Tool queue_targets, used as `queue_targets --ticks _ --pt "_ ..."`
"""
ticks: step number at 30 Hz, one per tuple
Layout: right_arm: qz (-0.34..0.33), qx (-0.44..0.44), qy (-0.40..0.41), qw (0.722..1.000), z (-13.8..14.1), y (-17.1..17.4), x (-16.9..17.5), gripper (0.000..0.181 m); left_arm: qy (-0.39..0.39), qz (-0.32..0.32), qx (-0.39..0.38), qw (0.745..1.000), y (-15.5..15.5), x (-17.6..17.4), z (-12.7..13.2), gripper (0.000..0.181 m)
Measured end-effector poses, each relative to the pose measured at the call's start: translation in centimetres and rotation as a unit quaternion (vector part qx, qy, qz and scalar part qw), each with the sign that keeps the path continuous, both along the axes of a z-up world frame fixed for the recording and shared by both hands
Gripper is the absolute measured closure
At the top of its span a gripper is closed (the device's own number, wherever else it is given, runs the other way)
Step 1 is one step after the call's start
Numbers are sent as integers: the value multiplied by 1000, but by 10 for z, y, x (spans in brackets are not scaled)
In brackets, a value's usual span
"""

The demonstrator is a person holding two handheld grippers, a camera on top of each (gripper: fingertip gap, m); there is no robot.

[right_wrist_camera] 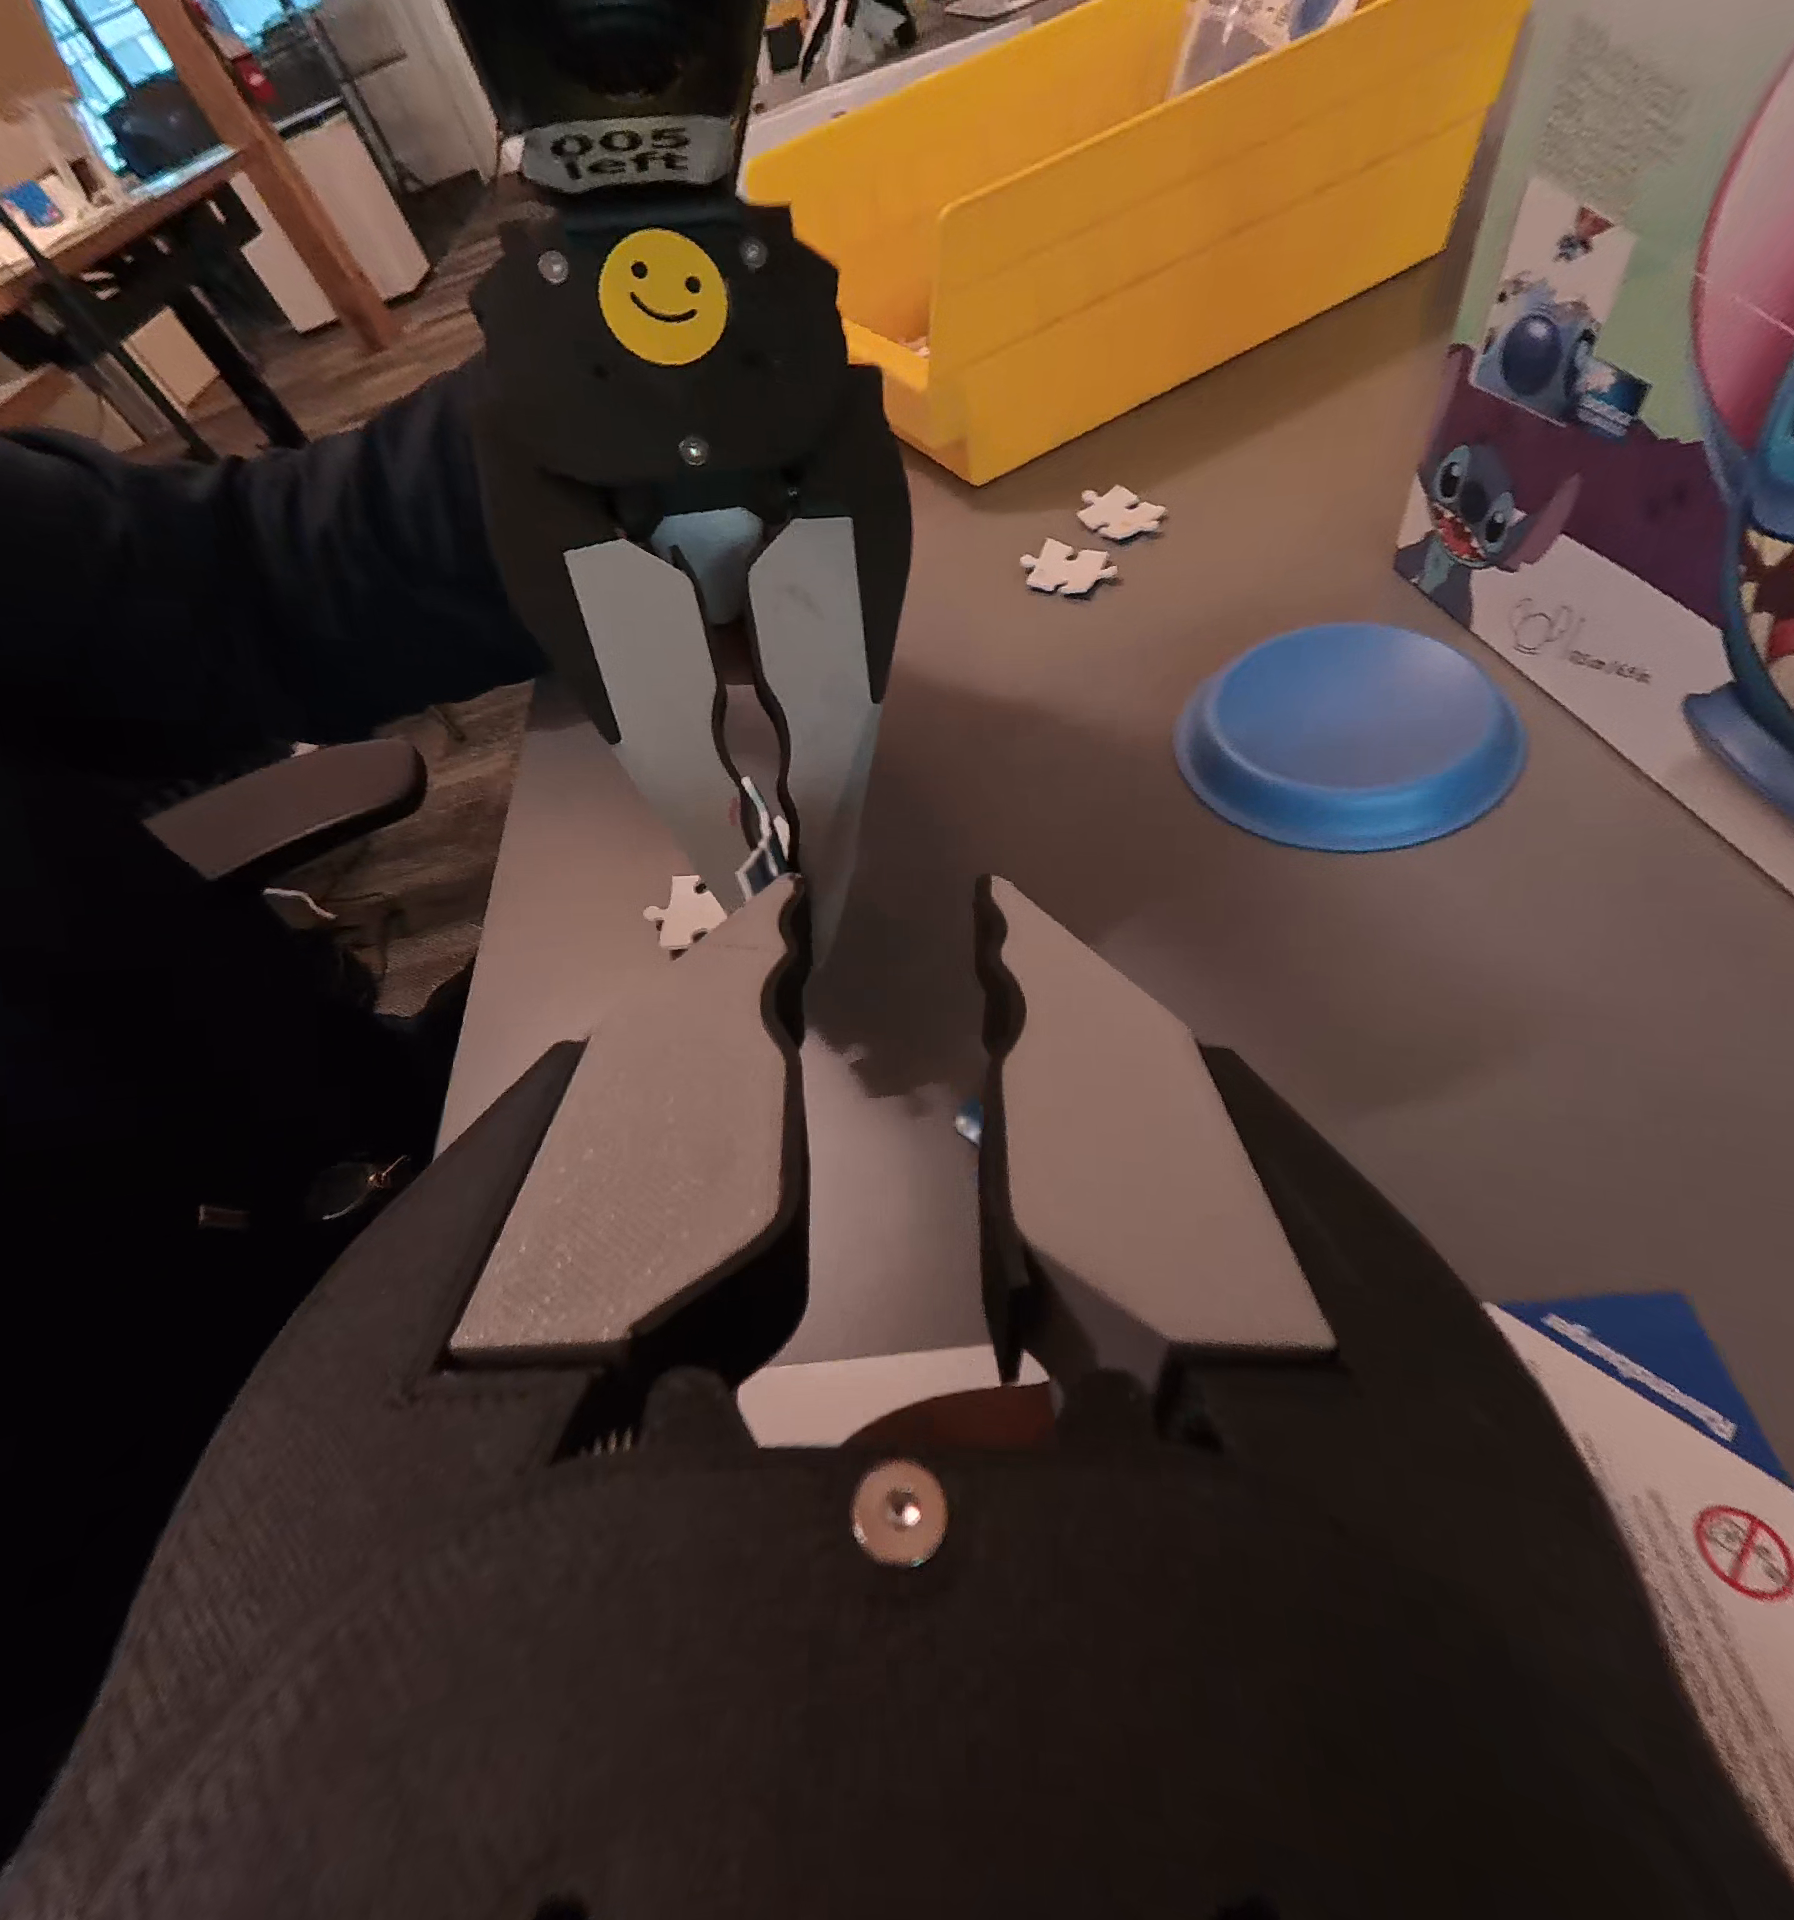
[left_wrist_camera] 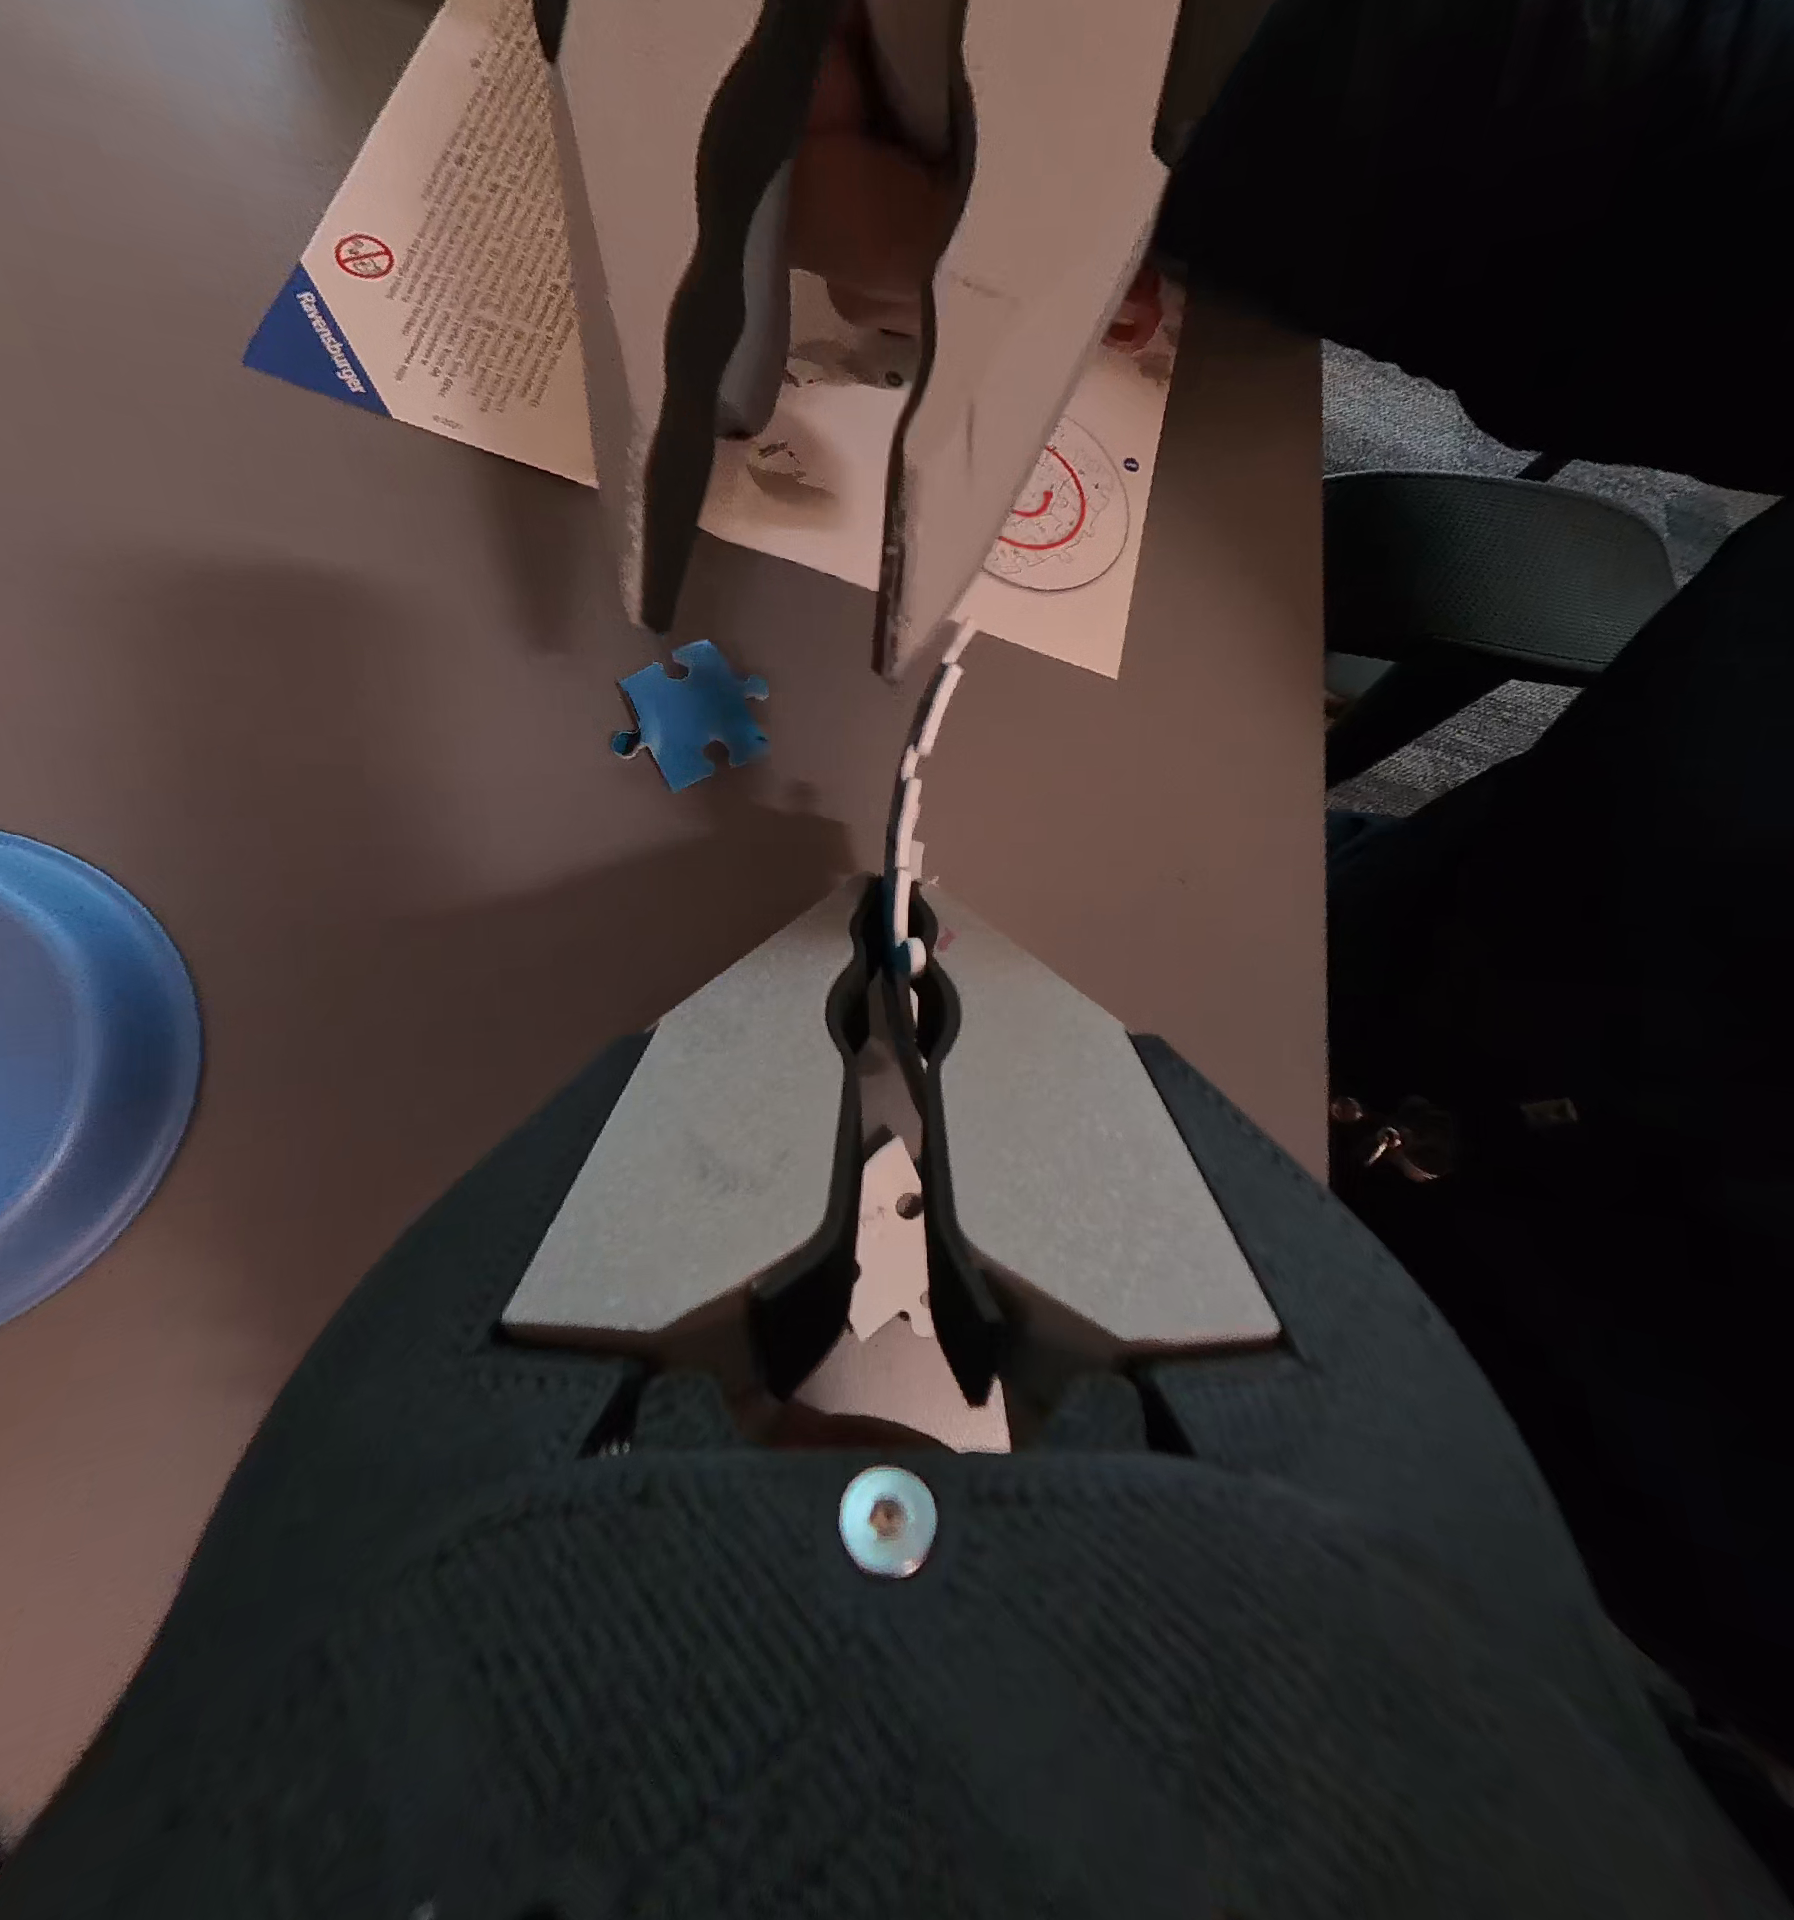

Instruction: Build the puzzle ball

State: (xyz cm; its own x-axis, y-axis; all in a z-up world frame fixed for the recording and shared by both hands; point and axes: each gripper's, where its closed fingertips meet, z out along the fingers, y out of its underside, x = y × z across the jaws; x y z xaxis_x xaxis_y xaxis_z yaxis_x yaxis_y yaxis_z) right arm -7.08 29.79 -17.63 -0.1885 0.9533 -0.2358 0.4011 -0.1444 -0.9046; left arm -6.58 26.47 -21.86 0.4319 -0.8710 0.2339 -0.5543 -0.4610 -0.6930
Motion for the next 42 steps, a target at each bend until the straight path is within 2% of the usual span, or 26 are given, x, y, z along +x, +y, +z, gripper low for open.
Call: queue_targets --ticks 2,5,10,12,14,17,20,25,27,29,33,37,42 --pt "-7 -6 11 1000 5 4 3 154 -4 2 -1 1000 1 0 1 180" --pt "20 -22 22 999 11 -4 6 155 -7 4 -1 1000 2 0 2 180" --pt "51 -2 2 999 -1 -20 2 155 -10 14 0 1000 5 -1 2 180" --pt "57 -5 -2 998 -3 -24 0 164 -12 17 -3 1000 6 -1 1 180" --pt "49 -6 -5 999 -6 -21 -3 177 -13 21 -7 1000 6 -1 0 180" --pt "33 -19 -13 999 -10 -15 -5 180 -12 28 -13 999 8 -2 -2 179" --pt "22 -23 -21 999 -13 -11 -5 181 -20 39 -15 999 12 -2 0 168" --pt "19 -21 -21 999 -14 -11 -7 181 -30 46 -14 998 14 -3 2 169" --pt "18 -17 -21 999 -15 -11 -7 181 -35 52 -10 998 16 -3 3 175" --pt "21 -15 -19 999 -14 -12 -8 180 -40 53 -10 998 16 -4 3 180" --pt "37 -22 -20 999 -13 -17 -5 163 -46 55 -6 997 17 -5 4 181" --pt "-9 2 -36 999 -14 7 3 156 -52 60 -2 997 19 -10 5 181" --pt "-60 64 -131 987 -46 33 18 150 -81 96 -15 992 31 -24 2 181"
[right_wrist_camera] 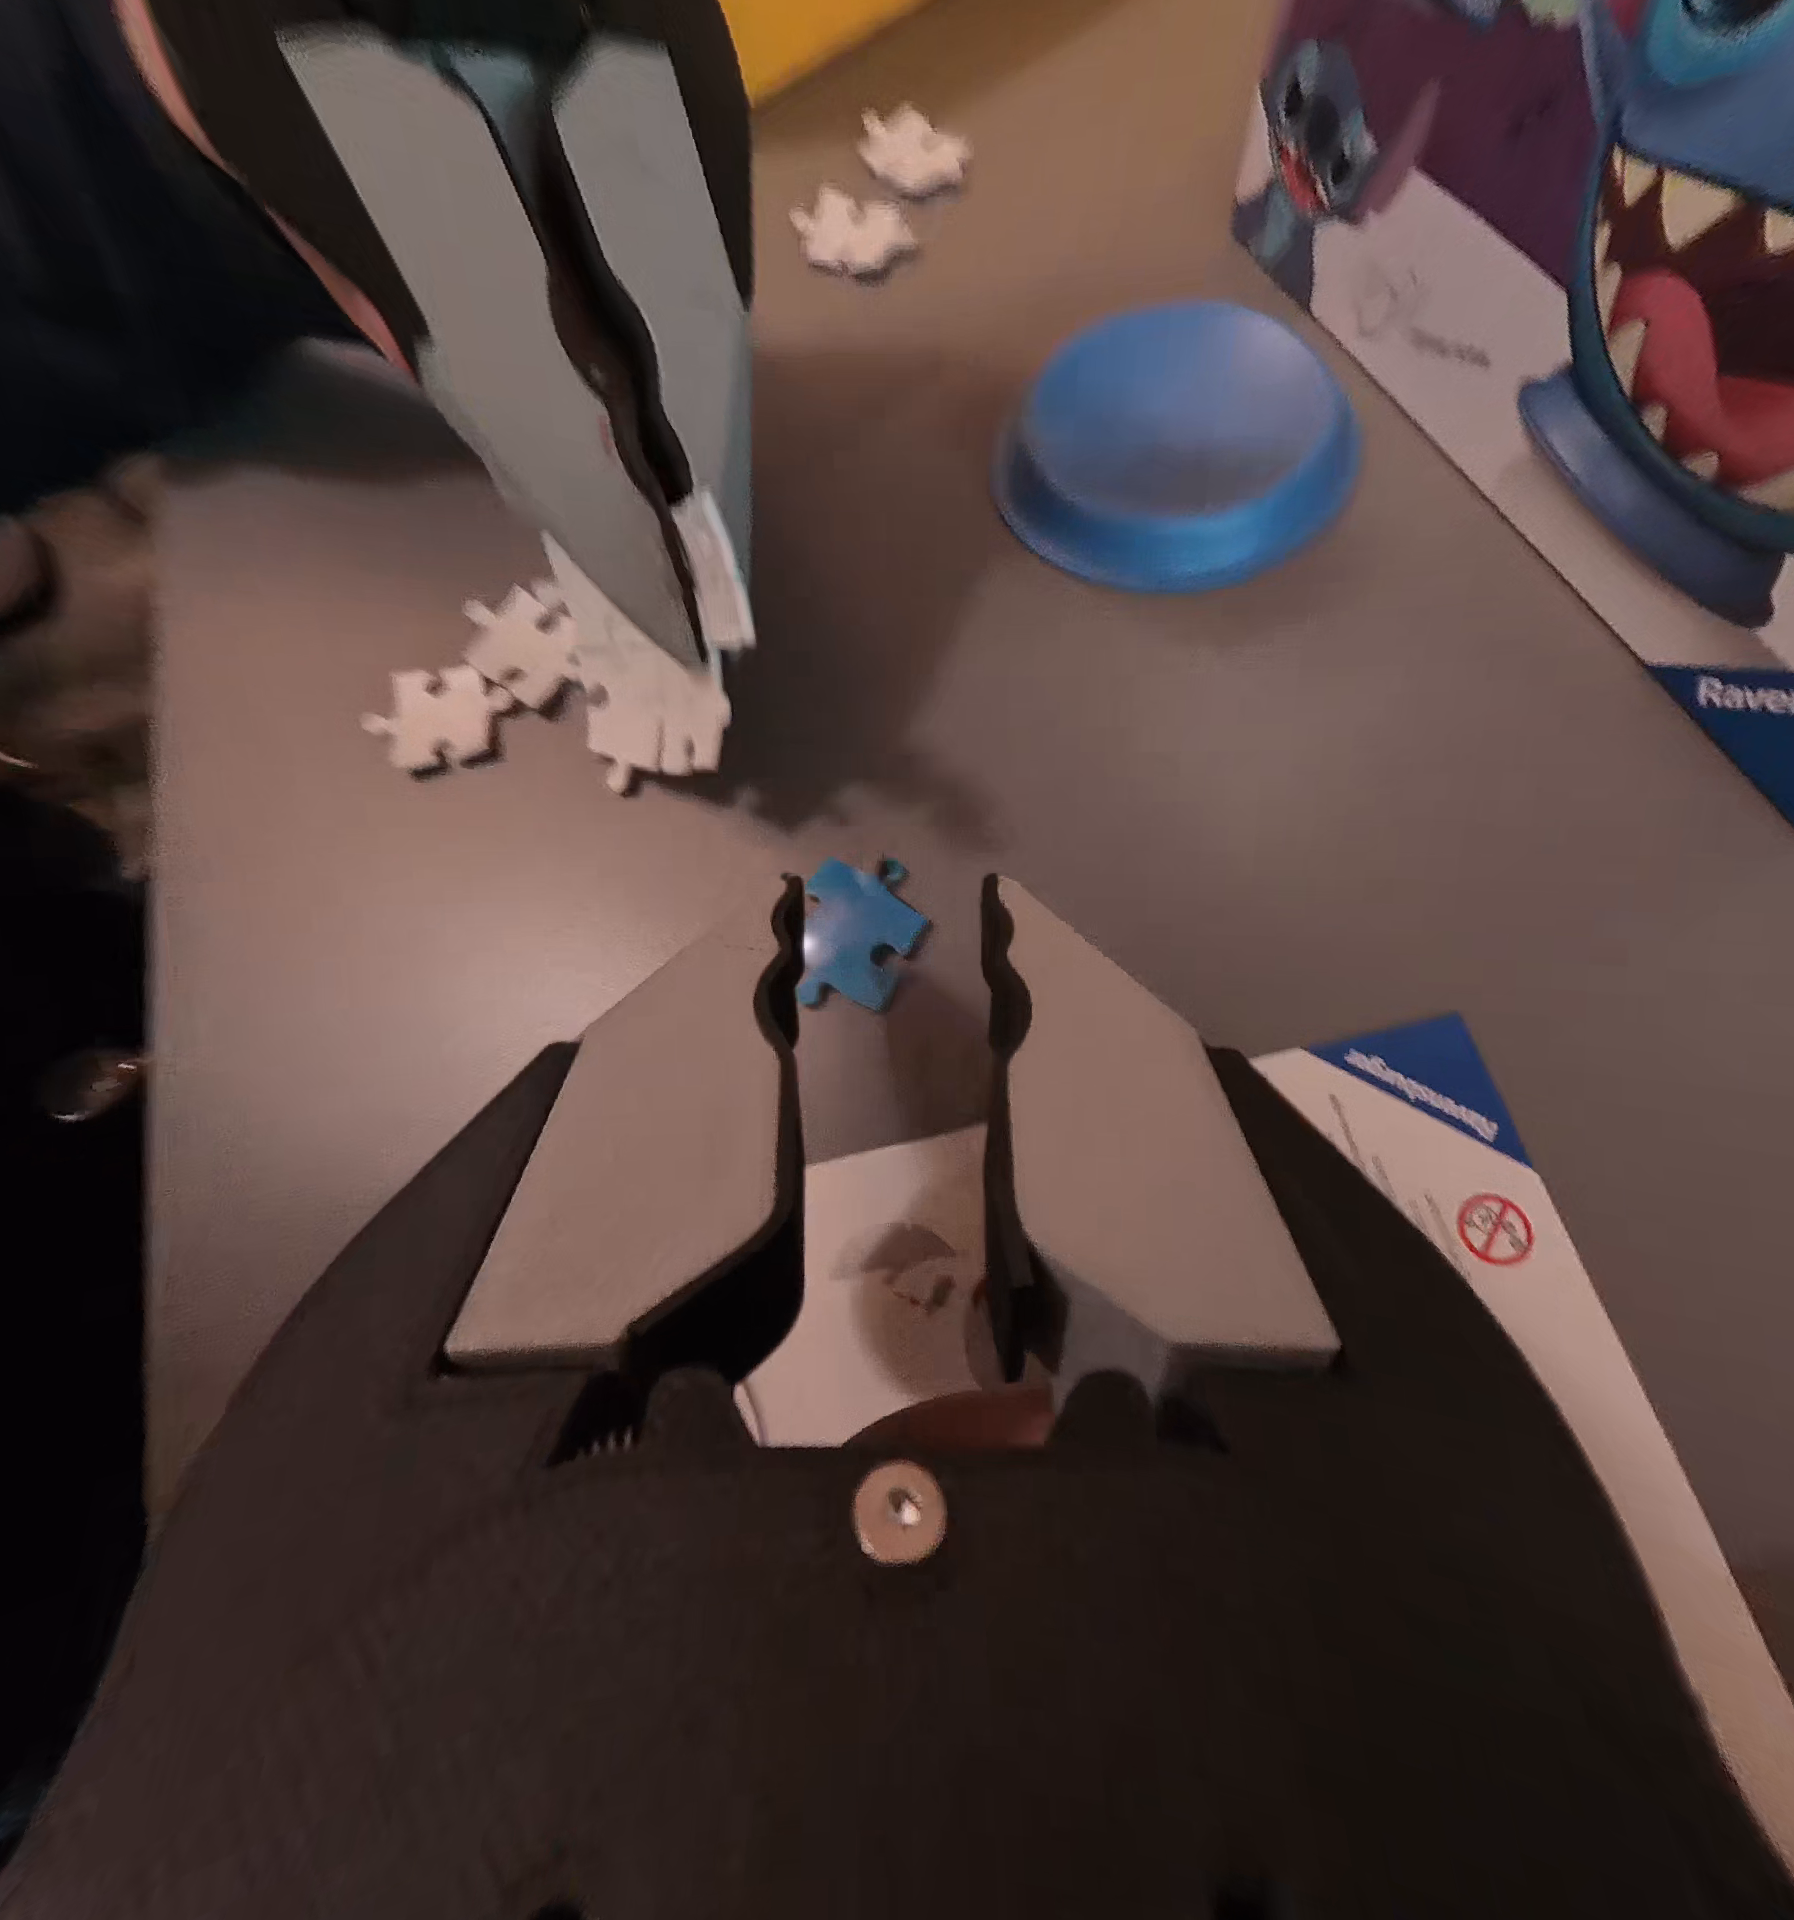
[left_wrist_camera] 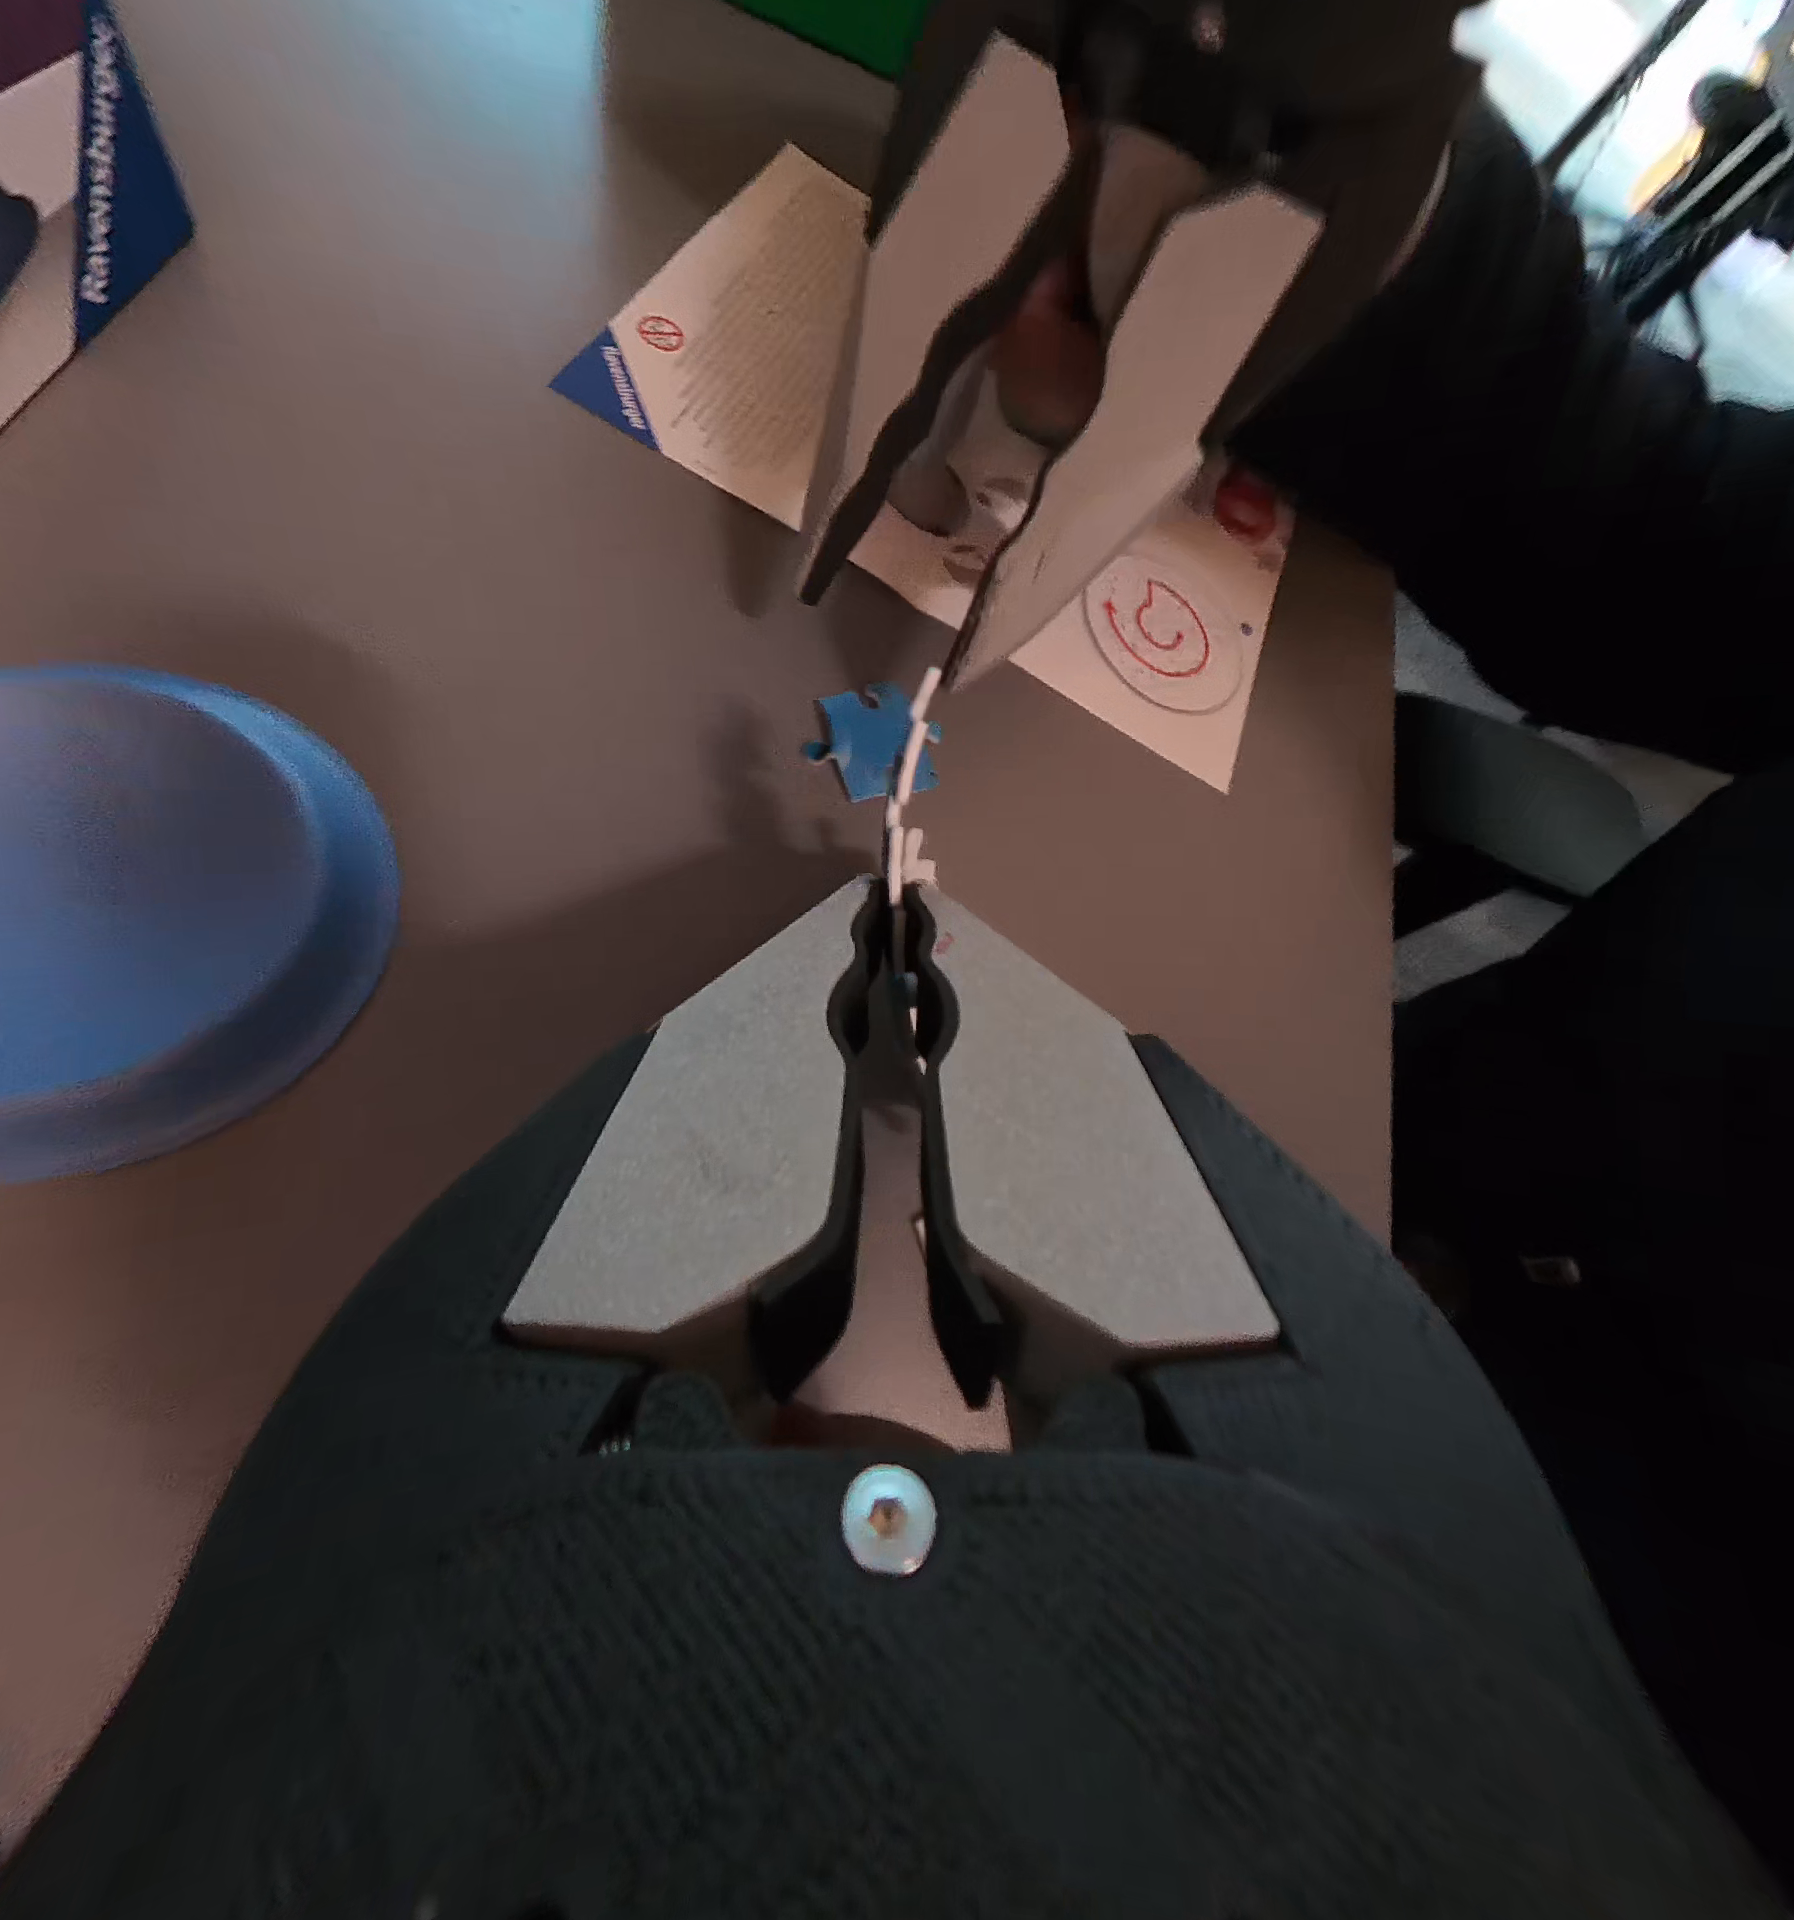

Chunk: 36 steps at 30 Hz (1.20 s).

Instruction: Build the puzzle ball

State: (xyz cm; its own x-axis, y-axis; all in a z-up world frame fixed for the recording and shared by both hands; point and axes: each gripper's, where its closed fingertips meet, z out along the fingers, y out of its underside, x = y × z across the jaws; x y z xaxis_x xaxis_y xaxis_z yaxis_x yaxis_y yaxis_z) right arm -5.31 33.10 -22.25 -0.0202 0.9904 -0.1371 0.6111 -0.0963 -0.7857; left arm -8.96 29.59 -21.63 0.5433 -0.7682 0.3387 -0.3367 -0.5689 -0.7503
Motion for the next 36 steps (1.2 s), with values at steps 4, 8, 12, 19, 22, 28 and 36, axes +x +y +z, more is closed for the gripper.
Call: queue_targets --ticks 4,8,12,19,22,28,36 --pt "-12 10 -47 999 -17 3 4 144 -47 28 -33 998 7 -13 2 181" --pt "1 15 -58 998 -21 -5 3 140 -45 37 -38 998 9 -20 -2 181" --pt "10 46 -59 997 -23 -7 -1 153 -39 33 -52 997 8 -20 -8 180" --pt "18 13 -42 999 -19 -12 -3 181 -36 35 -64 997 8 -23 -12 168" --pt "11 4 -43 999 -21 -9 -2 181 -42 40 -65 996 10 -26 -10 167" --pt "34 21 -7 999 -1 -14 -1 159 -39 48 -59 996 11 -31 -8 165" --pt "114 82 -13 990 -6 -39 2 142 -56 68 -41 995 15 -40 5 164"
